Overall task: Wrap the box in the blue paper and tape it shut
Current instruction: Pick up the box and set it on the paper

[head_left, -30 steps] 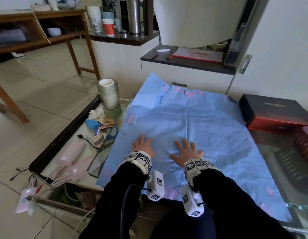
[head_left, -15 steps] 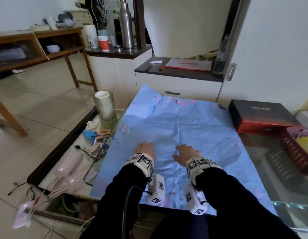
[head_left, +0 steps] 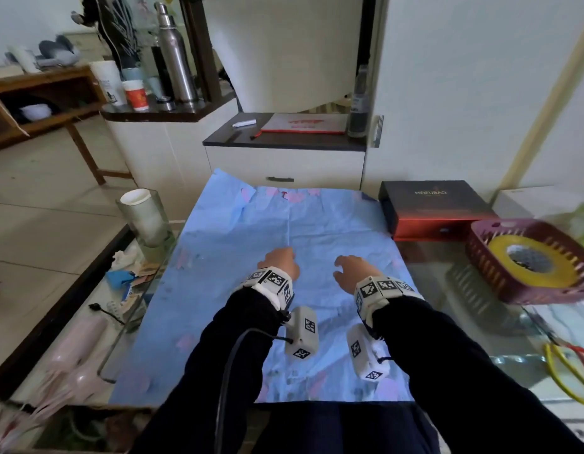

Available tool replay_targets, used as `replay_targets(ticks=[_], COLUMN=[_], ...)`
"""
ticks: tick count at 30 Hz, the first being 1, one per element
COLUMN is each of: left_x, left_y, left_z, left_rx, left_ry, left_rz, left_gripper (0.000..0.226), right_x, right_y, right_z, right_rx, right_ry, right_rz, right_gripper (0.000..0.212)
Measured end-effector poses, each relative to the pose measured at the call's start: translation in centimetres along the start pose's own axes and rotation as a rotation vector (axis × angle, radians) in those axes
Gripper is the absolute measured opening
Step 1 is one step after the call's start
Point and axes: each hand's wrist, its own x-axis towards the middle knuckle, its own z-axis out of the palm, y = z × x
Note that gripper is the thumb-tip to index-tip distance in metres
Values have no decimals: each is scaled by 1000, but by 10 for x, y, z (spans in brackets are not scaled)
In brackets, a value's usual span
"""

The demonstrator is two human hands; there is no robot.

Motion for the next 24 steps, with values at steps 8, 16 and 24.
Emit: replay_targets(ticks=[8, 16, 24], left_x=[-4, -6, -8], left_y=[10, 16, 6], left_z=[-14, -18, -33], left_rx=[-104, -184, -197], left_ry=[46, 30, 11], left_rz=[35, 15, -9], left_gripper=[26, 25, 39], right_x=[-1, -5, -8], right_y=[-5, -15, -39], right_z=[-9, -17, -27], right_rx=[61, 89, 101], right_ry=[51, 94, 105], right_rz=[32, 8, -42], right_gripper=[35, 32, 34])
